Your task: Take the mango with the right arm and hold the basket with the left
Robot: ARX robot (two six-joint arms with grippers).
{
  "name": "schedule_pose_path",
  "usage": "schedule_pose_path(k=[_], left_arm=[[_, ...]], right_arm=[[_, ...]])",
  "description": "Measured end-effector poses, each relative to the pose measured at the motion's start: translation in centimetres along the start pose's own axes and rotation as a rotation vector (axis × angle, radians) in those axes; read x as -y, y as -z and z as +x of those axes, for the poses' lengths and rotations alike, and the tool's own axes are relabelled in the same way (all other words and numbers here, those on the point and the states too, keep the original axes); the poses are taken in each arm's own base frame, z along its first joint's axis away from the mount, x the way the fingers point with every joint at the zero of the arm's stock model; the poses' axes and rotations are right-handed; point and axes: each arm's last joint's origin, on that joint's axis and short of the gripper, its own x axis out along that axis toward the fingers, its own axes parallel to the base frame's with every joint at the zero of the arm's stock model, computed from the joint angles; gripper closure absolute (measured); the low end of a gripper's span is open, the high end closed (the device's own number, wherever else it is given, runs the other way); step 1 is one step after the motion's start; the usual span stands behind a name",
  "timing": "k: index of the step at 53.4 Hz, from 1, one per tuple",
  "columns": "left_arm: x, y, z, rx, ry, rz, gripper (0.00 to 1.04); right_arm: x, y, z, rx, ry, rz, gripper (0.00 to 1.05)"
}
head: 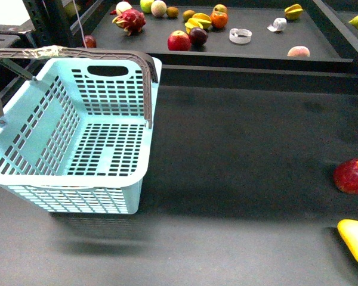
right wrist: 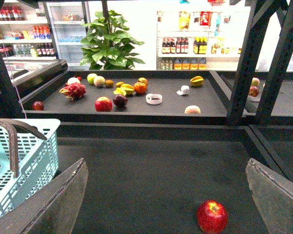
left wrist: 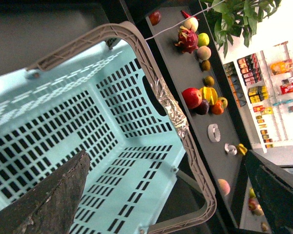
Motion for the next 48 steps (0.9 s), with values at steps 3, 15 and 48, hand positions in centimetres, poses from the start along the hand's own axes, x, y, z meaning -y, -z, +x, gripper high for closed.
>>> schedule_pose_path(k=[3,15,48], left_arm=[[0.3,0.4,1.6,-0.009,-0.005,-0.038,0.08],[0.4,1.5,7.4,-0.031,-0.034,-0.182,0.08],[1.3,1.1,17.7,-0.021,-0.076,-0.334,0.08]], right_arm=[[0.0,0.0,0.0,0.000,0.000,0.000,0.08],[0.0,0.0,0.0,0.000,0.000,0.000,0.08],[0.0,0.0,0.0,0.000,0.000,0.000,0.08]])
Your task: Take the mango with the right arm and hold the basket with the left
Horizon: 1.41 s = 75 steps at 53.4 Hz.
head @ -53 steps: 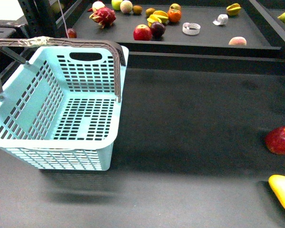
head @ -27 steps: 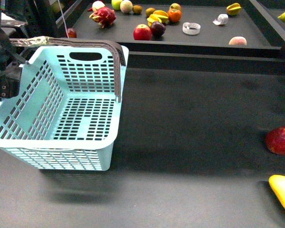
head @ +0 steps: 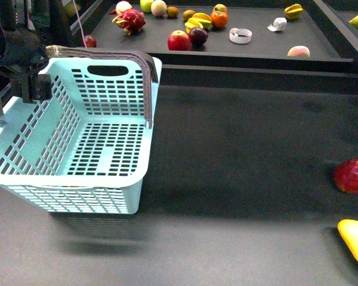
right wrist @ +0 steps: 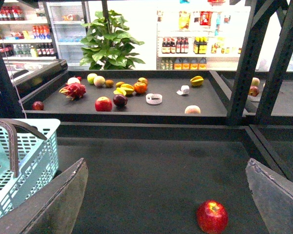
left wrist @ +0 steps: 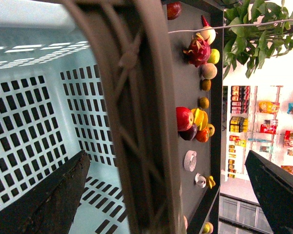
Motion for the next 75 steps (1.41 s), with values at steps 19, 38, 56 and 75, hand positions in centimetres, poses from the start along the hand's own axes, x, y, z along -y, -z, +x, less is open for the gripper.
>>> schedule_pose_path(k=[19,38,56,75], left_arm=[[0.4,-0.5,1.4,-0.005,0.031,-0.018,0.70],[0.6,-0.1,2.3,-0.023,0.013,-0.042,0.99],[3.4,-1.4,-0.1,-0.002,0.048,-0.015,0.99],[5.8,-5.1,-5.1,0.012,0.160,0.061,0.99]], right_arm=[[0.0,0.0,0.0,0.000,0.000,0.000,0.08],[0.0,0.0,0.0,0.000,0.000,0.000,0.08],[0.0,0.0,0.0,0.000,0.000,0.000,0.08],[0.0,0.0,0.0,0.000,0.000,0.000,0.08]])
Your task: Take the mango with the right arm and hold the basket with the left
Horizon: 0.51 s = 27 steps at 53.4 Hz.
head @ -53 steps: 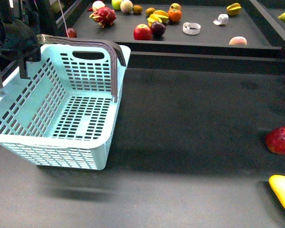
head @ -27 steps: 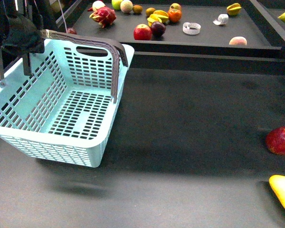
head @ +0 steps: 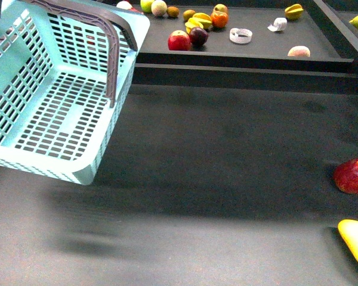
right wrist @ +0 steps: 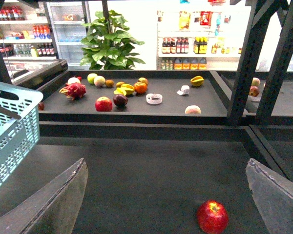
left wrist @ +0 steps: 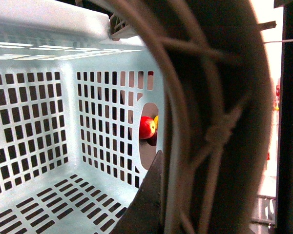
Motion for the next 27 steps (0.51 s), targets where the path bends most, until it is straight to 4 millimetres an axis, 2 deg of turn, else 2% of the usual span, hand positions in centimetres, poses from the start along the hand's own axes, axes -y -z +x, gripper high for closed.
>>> schedule_pose_path(k=[6,12,16,27], left_arm=[[0.5,-0.8,-2.6,-0.032,0.046,0.117,0.99],[1.1,0.3,-6.5,-0.030,0.091,0.248,0.99],[2.1,1.9,-10.0,-0.050,0.164,0.376,0.99],[2.7,5.7,-14.3,-0.121,0.271,0.591,0.99]], right_arm=[[0.0,0.0,0.0,0.000,0.000,0.000,0.08],[0.0,0.0,0.0,0.000,0.000,0.000,0.08],[0.0,0.0,0.0,0.000,0.000,0.000,0.08],[0.0,0.0,0.0,0.000,0.000,0.000,0.08]])
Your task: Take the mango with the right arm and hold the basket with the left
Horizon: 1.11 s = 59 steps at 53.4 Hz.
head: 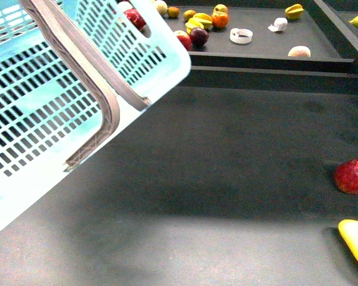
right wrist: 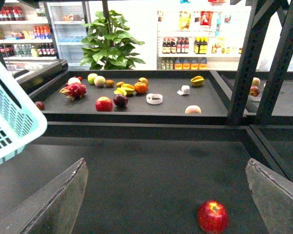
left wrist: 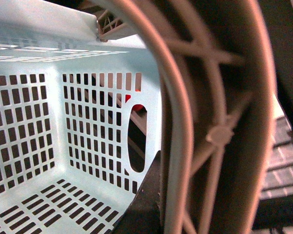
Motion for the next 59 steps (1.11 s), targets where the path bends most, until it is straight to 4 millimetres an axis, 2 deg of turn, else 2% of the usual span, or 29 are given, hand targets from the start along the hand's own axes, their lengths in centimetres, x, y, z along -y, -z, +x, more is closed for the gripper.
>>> schedule_pose_path(k=[4,11,22,38,45,59], left_arm=[[1.9,2.1,-0.9,-0.047,0.062,0.107,0.99],[4.1,4.2,-1.6,-0.096,0.150,0.224,0.99],[6.1,7.0,-0.6,-0.185,0.248,0.331,0.99],[6.4,8.8,1.9,-0.304,0.292,0.319,0.99],[6.6,9.5,2.4,-0.363,0.340,0.318,0.99],[6.9,9.6,3.0,-0.408,0.373,0.293,0.99]], right_arm=[[0.0,0.0,0.0,0.000,0.000,0.000,0.08],[0.0,0.0,0.0,0.000,0.000,0.000,0.08],[0.0,0.0,0.0,0.000,0.000,0.000,0.08],[0.0,0.0,0.0,0.000,0.000,0.000,0.08],[0.0,0.0,0.0,0.000,0.000,0.000,0.08],[0.0,0.0,0.0,0.000,0.000,0.000,0.08]])
